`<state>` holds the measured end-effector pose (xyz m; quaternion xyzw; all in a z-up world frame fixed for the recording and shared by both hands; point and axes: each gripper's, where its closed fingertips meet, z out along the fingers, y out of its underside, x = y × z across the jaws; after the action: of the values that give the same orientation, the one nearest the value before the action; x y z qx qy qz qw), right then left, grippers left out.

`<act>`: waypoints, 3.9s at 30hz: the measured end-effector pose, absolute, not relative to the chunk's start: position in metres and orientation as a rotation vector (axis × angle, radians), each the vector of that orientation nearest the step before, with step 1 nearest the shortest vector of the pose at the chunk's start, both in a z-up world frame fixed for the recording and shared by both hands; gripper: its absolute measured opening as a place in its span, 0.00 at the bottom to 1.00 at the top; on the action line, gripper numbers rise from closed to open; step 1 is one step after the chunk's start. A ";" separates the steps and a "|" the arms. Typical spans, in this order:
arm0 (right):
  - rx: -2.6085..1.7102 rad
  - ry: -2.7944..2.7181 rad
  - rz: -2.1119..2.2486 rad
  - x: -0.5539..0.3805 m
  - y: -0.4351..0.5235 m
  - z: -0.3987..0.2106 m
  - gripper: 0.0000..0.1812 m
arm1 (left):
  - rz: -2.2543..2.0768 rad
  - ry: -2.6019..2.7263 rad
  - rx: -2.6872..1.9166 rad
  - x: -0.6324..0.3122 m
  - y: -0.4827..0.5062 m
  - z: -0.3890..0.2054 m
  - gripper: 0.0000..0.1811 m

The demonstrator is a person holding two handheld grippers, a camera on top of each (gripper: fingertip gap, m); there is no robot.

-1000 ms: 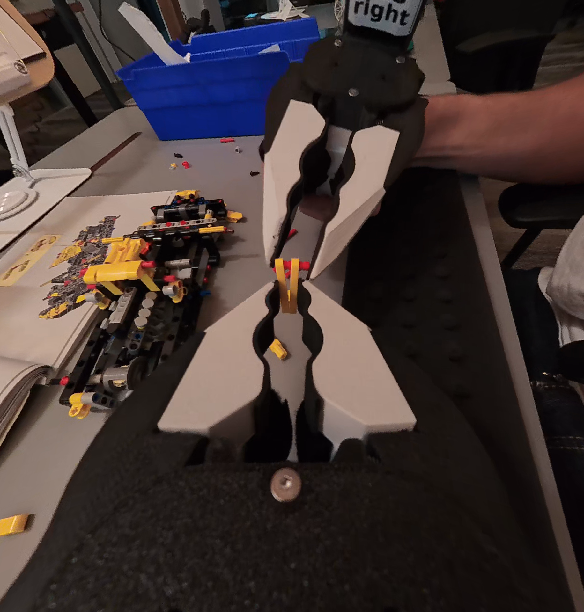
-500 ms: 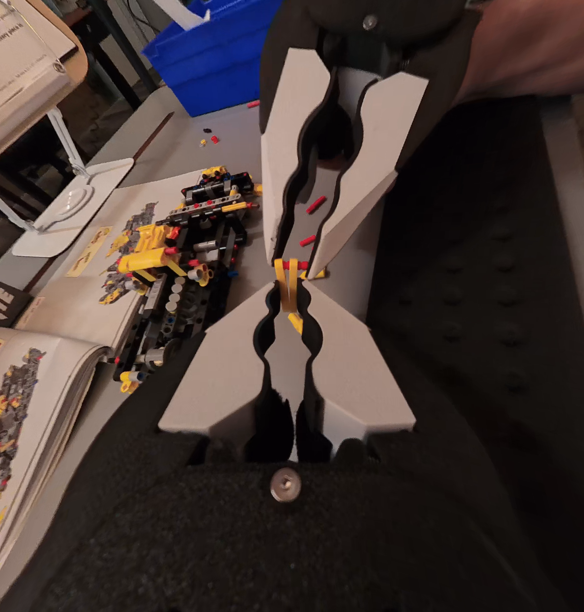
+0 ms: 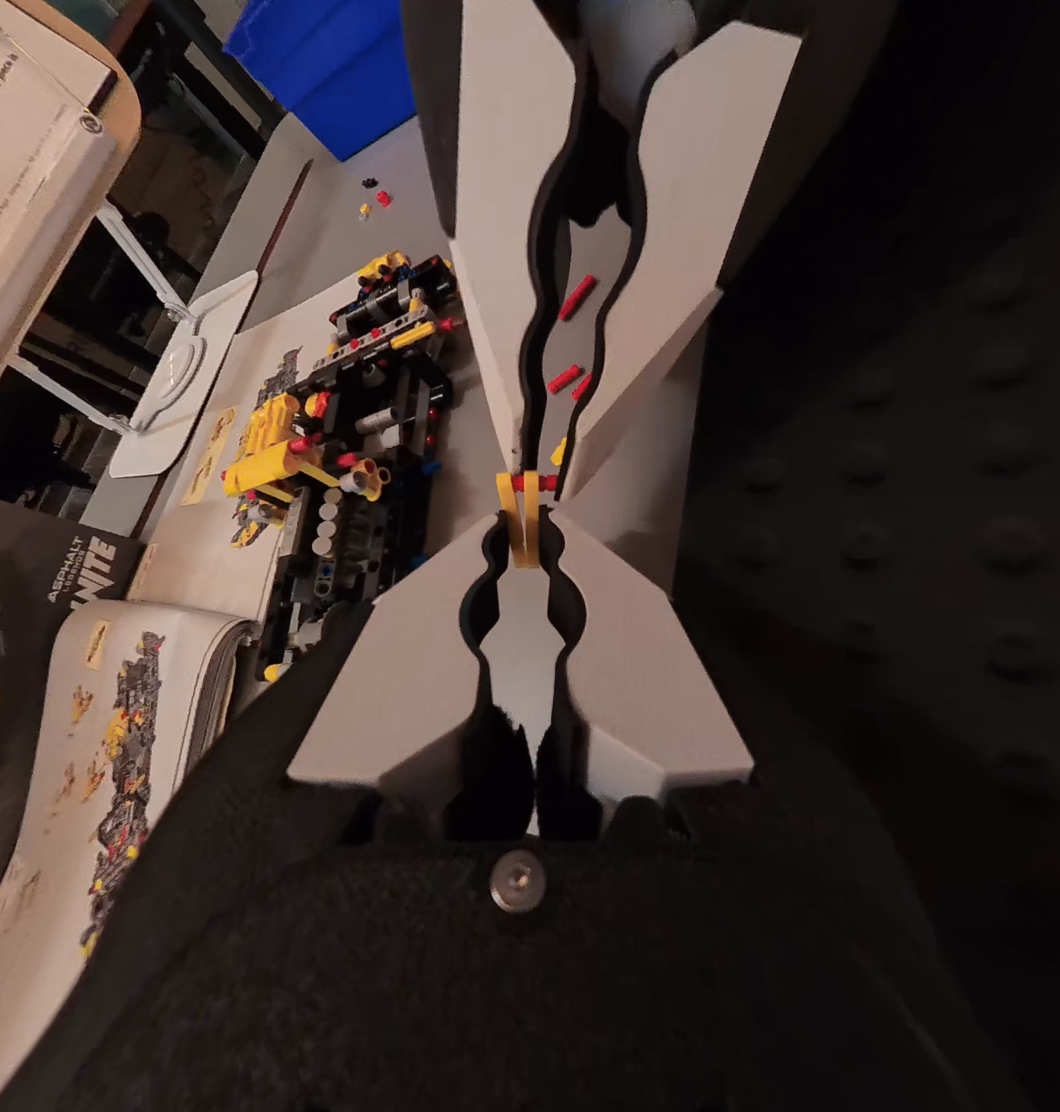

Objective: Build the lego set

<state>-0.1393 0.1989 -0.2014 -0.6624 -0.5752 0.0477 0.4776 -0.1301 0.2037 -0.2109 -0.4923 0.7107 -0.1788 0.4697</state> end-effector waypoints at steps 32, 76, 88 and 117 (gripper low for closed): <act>-1.606 -1.352 -0.003 -0.135 0.209 -0.201 0.14 | -0.381 1.752 -1.201 -0.130 0.208 -0.215 0.05; -1.647 -1.156 0.625 -0.147 0.181 -0.172 0.06 | -0.888 1.681 -1.227 -0.130 0.178 -0.184 0.04; -1.657 -1.122 0.888 -0.149 0.168 -0.157 0.05 | -0.959 1.663 -1.117 -0.128 0.163 -0.171 0.04; -1.793 -0.789 1.056 -0.133 0.201 -0.155 0.11 | -0.340 1.541 -1.052 -0.128 0.213 -0.171 0.04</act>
<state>-0.1329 0.2010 -0.1552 -0.7228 -0.3178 0.4257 0.4421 -0.1276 0.2133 -0.1708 -0.4508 0.6602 -0.1456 0.5829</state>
